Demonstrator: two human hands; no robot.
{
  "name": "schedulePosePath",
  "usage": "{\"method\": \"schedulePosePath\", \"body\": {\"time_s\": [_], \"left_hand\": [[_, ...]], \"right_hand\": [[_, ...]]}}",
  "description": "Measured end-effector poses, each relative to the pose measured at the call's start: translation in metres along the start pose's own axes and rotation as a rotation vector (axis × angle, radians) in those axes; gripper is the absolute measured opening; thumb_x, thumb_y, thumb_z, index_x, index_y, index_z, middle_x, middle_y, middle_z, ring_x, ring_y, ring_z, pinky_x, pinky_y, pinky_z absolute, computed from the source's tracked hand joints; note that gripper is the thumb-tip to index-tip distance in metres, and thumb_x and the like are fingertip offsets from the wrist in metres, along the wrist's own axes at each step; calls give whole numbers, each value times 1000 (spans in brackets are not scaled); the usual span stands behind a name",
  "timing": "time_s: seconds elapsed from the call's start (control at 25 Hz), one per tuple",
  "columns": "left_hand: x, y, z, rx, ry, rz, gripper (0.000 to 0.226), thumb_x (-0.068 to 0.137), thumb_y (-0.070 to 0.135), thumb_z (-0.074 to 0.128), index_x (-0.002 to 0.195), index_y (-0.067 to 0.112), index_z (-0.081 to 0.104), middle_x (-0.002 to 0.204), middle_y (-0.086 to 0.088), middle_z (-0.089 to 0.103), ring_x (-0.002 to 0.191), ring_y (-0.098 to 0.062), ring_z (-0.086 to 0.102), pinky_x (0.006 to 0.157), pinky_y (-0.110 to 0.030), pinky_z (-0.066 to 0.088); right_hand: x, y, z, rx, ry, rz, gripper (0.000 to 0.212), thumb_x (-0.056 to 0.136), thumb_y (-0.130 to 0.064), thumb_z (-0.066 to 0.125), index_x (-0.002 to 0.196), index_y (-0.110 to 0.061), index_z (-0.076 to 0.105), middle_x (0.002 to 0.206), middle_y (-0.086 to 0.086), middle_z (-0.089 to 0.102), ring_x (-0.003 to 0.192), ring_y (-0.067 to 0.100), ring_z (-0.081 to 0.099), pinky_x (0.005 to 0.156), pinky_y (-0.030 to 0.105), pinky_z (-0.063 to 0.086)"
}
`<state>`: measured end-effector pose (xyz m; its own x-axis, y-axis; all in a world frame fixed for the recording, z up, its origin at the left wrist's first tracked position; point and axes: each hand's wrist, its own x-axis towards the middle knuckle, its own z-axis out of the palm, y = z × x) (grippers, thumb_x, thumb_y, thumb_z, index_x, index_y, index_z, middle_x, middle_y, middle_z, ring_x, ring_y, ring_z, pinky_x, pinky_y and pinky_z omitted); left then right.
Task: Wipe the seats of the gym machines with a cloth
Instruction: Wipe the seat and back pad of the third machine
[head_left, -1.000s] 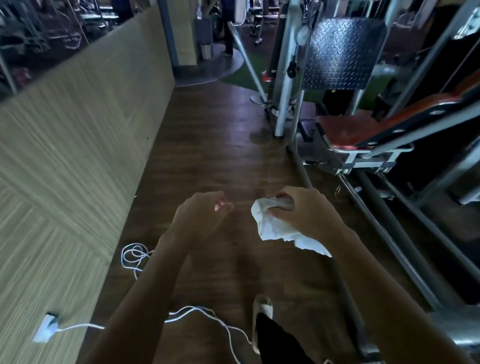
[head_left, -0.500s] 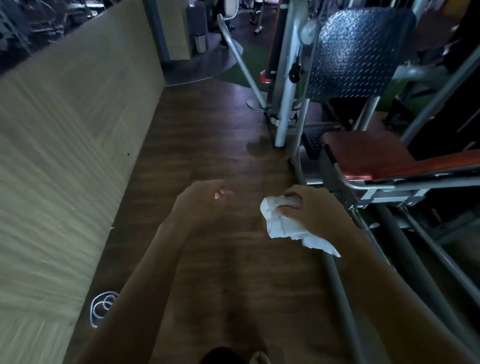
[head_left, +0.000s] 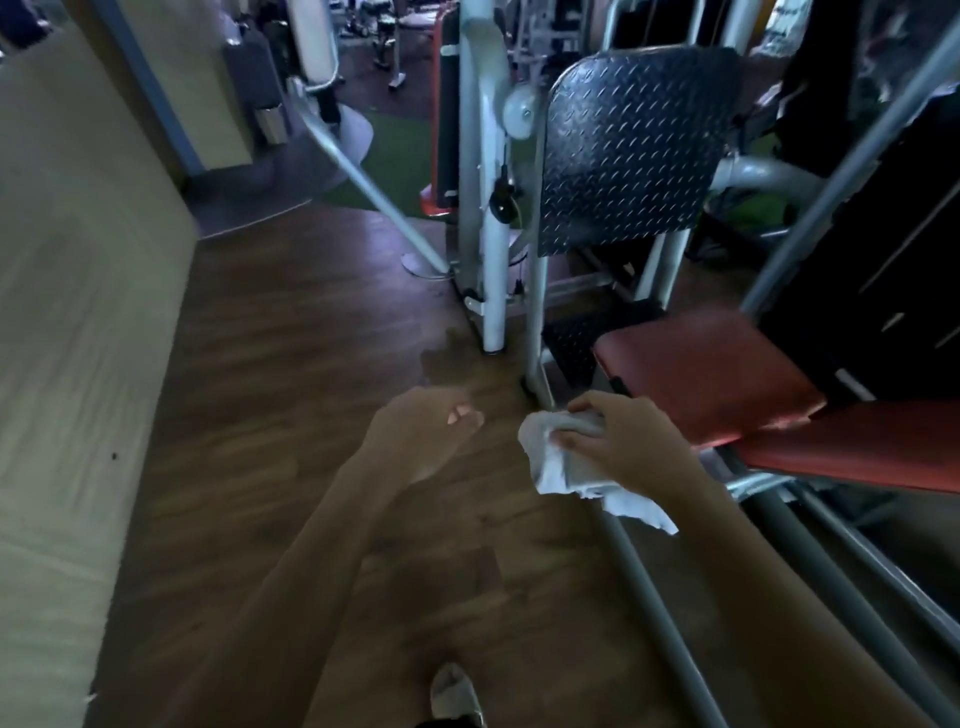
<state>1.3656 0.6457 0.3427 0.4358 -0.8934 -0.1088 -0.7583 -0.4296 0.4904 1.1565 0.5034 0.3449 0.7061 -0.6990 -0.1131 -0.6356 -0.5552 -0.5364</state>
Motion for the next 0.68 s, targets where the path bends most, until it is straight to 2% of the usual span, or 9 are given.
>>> {"method": "schedulePosePath", "body": {"time_s": [0.16, 0.32, 0.56, 0.68], "left_hand": [[118, 2, -17, 4, -91, 101, 25, 97, 48, 52, 88, 29, 65, 87, 10, 69, 86, -15, 66, 80, -37, 54], [238, 17, -16, 9, -130, 182, 25, 97, 48, 53, 86, 29, 64, 82, 11, 68, 79, -13, 65, 77, -39, 55], [417, 72, 10, 11, -214, 281, 23, 99, 43, 53, 94, 26, 68, 83, 6, 70, 80, -13, 66, 75, -37, 55], [495, 114, 33, 10, -304, 316, 23, 100, 44, 52, 94, 26, 67, 83, 6, 69, 77, -11, 64, 71, -36, 52]], "right_hand": [[86, 20, -17, 48, 74, 105, 40, 83, -64, 65, 112, -38, 67, 93, -12, 71, 87, 10, 67, 81, 36, 57], [165, 59, -45, 76, 166, 205, 40, 81, -65, 66, 109, -36, 68, 92, -9, 70, 85, 14, 66, 79, 39, 57], [278, 146, -100, 93, 229, 318, 26, 84, -52, 66, 106, -38, 67, 90, -13, 70, 83, 11, 66, 74, 30, 54], [318, 194, -125, 128, 282, 398, 21, 87, -50, 63, 105, -40, 66, 86, -15, 70, 80, 7, 67, 73, 29, 56]]}}
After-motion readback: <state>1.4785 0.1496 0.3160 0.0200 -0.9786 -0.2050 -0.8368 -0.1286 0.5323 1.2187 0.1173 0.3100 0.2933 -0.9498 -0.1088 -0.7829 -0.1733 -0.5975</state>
